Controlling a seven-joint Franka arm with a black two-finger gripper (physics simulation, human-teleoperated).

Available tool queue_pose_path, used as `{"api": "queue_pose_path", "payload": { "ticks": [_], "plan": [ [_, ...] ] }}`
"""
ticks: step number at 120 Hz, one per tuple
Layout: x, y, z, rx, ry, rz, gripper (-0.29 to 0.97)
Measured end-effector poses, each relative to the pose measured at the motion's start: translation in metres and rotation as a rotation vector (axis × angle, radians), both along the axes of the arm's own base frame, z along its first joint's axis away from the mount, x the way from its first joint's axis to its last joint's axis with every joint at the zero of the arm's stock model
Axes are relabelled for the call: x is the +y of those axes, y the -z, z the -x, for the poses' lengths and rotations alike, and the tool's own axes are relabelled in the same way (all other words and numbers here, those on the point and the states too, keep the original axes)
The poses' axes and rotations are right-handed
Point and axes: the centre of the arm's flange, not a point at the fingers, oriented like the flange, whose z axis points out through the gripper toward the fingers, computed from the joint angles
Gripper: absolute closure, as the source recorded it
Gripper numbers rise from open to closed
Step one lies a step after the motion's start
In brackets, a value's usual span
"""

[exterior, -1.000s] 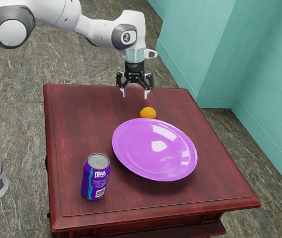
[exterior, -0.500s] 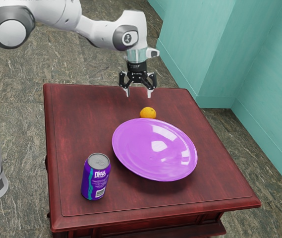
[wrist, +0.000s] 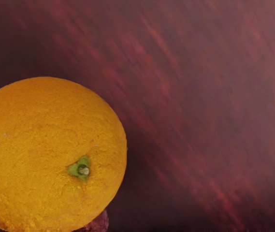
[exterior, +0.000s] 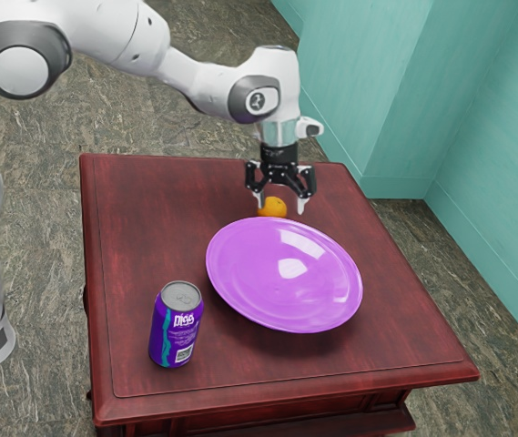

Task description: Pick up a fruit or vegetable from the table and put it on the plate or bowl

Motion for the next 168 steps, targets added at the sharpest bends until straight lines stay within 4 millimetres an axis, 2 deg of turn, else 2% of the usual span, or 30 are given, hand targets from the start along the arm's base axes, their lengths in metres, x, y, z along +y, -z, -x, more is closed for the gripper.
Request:
{"api": "queue_pose_path", "payload": {
  "ticks": [14,38,49,57,68,77,122,154,158,168],
  "plan": [
    [0.008,0.003,0.000,0.003,-0.015,-0.002,0.02],
    [0.046,0.007,0.007,0.008,-0.086,-0.001,0.02],
    [0.056,0.012,0.008,0.017,-0.104,-0.002,0.02],
    [0.053,0.021,0.004,0.030,-0.101,-0.004,0.02],
    [0.034,0.036,-0.004,0.042,-0.075,-0.007,0.02],
    [0.026,0.039,-0.008,0.038,-0.066,-0.008,0.02],
    [0.035,0.038,-0.008,0.020,-0.092,-0.009,0.03],
    [0.038,0.047,-0.010,0.032,-0.104,-0.001,0.04],
    [0.038,0.048,-0.010,0.032,-0.106,0.002,0.06],
    [0.037,0.045,-0.010,0.026,-0.112,0.010,0.23]
  ]
}}
